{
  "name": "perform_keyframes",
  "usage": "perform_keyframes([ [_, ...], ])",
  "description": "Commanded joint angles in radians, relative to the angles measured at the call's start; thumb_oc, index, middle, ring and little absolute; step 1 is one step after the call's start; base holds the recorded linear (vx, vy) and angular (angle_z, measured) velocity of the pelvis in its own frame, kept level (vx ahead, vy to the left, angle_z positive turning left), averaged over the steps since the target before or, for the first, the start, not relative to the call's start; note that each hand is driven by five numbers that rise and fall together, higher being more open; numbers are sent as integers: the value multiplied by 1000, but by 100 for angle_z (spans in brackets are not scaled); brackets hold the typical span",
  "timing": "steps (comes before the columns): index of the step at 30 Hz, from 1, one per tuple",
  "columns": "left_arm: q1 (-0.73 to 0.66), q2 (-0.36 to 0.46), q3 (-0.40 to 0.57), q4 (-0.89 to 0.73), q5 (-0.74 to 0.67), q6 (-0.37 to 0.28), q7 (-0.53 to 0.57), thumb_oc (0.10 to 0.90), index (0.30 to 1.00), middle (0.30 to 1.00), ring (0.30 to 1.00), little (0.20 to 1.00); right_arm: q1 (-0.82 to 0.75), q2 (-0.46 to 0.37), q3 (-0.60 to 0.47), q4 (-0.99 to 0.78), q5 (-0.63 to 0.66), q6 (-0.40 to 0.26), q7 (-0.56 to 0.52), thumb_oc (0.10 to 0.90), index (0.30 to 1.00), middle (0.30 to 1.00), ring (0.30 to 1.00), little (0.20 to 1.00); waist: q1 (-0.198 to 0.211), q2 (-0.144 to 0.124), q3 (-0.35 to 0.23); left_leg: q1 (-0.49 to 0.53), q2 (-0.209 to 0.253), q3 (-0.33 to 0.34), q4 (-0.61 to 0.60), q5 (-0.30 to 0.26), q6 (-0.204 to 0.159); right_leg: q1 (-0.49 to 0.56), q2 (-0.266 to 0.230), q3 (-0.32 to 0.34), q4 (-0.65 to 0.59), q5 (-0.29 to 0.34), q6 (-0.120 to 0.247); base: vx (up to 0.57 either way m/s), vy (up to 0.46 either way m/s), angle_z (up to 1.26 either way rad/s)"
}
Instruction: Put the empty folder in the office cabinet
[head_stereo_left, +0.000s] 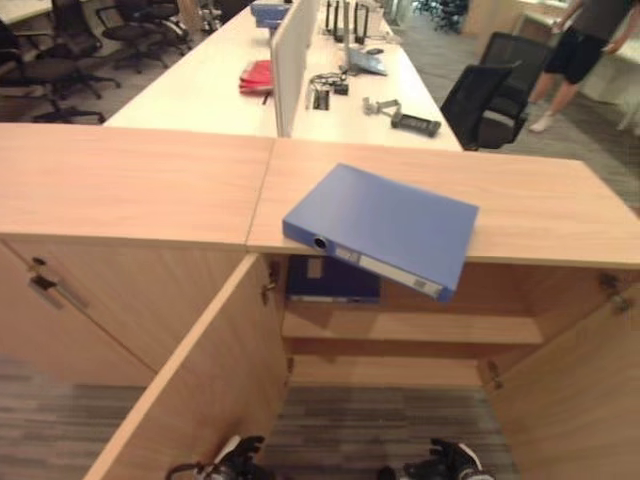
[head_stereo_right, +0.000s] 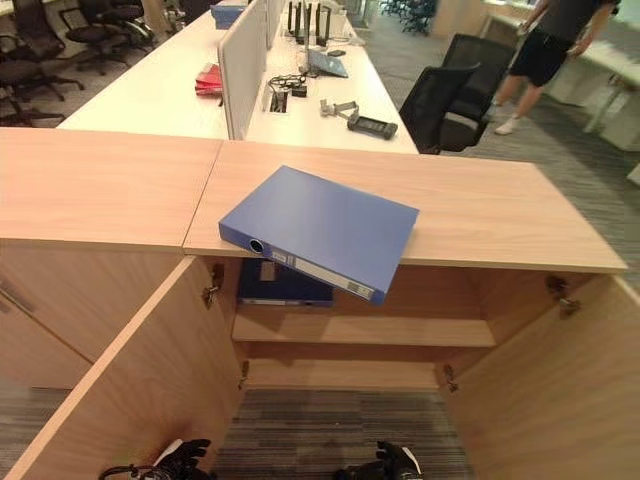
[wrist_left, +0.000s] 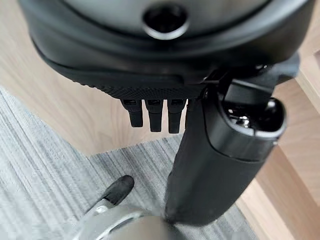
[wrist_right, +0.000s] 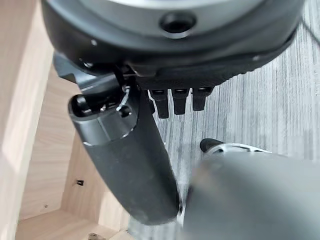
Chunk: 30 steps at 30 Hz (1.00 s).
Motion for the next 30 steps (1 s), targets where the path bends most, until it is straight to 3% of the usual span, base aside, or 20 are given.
perform_keyframes([
  [1, -31, 13, -14, 4, -8, -19, 5, 800, 900, 900, 900, 900, -46, -47, -5, -43, 12, -31, -8, 800, 900, 900, 900, 900, 22, 58, 26, -10, -26, -21, -2, -15, -32, 15, -51, 73, 13, 15, 55, -69, -146, 13],
  [5, -20, 12, -15, 13, -7, -19, 3, 800, 900, 900, 900, 900, -54, -44, -2, -39, -4, -24, -4, 800, 900, 900, 900, 900, 63, 52, -3, -45, -2, -7, -2, 1, -50, 64, -150, 76, -17, 91, 73, -53, -210, -2],
  [8, -18, 18, -10, 19, -6, -19, 2, 800, 900, 900, 900, 900, -53, -43, 2, -38, -15, -21, 2, 800, 900, 900, 900, 900, 74, 35, -17, -59, 5, -6, 1, 6, -61, 95, -174, 93, -55, 120, 88, -10, -249, -17],
  [9, -19, 21, -6, 21, -9, -18, 2, 800, 900, 900, 900, 900, -54, -44, 7, -33, -26, -15, 8, 800, 900, 900, 900, 900, 74, 26, -17, -66, 17, -11, 5, 14, -74, 92, -179, 131, -72, 143, 101, -7, -325, -20],
  [13, -22, 34, -1, 23, -7, -20, 2, 800, 900, 900, 900, 900, -48, -48, 23, -29, -52, -13, 18, 800, 900, 900, 900, 900, 76, 20, -17, -64, 53, -8, 6, 27, -100, 106, -157, 141, -106, 110, 107, -2, -290, -11],
  [14, -23, 35, -3, 28, -2, -21, -1, 800, 900, 900, 900, 900, -46, -52, 31, -26, -69, -11, 21, 800, 900, 900, 900, 900, 76, 25, -17, -62, 82, -10, 6, 38, -118, 123, -135, 119, -141, 59, 105, -3, -202, -9],
  [16, -24, 35, -9, 28, 2, -22, -3, 800, 900, 900, 900, 900, -45, -56, 37, -28, -75, -13, 22, 800, 900, 900, 900, 900, 72, 30, -14, -62, 101, -12, 6, 52, -133, 132, -117, 107, -159, 32, 99, 5, -252, -3],
  [20, -30, 17, -28, 14, 4, -24, -12, 800, 900, 900, 900, 900, -32, -90, 34, -11, -78, -19, 21, 800, 900, 900, 900, 900, 41, 64, 4, -71, 194, -40, 4, 139, -200, 177, -9, 70, -238, -28, 57, -13, -388, 7],
  [22, -30, 16, -28, 14, 4, -24, -12, 800, 900, 900, 900, 900, -32, -90, 34, -11, -78, -19, 21, 800, 900, 900, 900, 900, 39, 67, 5, -72, 196, -42, 4, 140, -201, 178, -6, 68, -238, -28, 55, -21, -188, 13],
  [24, -27, 6, -31, 11, 2, -22, -18, 800, 900, 900, 900, 900, -25, -112, 35, 2, -87, -21, 22, 800, 900, 900, 900, 900, 33, 84, 20, -79, 238, -57, 16, 199, -224, 190, 40, 59, -249, -59, 36, -66, -341, -3],
  [25, -30, -3, -36, 7, 2, -18, -19, 800, 900, 900, 900, 900, -19, -133, 29, 5, -89, -20, 19, 800, 900, 900, 900, 900, 19, 84, 42, -105, 253, -1, 45, 238, -212, 199, 48, 28, -249, -67, 23, -86, -256, -3],
  [26, -30, -4, -36, 6, 2, -17, -19, 800, 900, 900, 900, 900, -20, -133, 29, 5, -89, -20, 19, 800, 900, 900, 900, 900, 18, 84, 42, -107, 252, -2, 46, 238, -211, 199, 48, 27, -249, -67, 23, -115, -234, 13],
  [28, -25, -9, -41, 2, 9, -16, -25, 800, 900, 900, 900, 900, -16, -145, 20, 7, -88, -18, 17, 800, 900, 900, 900, 900, -2, 75, 51, -121, 248, 92, 86, 224, -200, 192, 46, 3, -249, -61, 12, -79, -119, 25],
  [30, -21, -11, -40, 3, 10, -15, -27, 800, 900, 900, 900, 900, -16, -152, 18, 9, -87, -16, 18, 800, 900, 900, 900, 900, -3, 71, 51, -120, 231, 104, 115, 199, -193, 183, 48, 0, -249, -57, 6, -71, -170, 17],
])
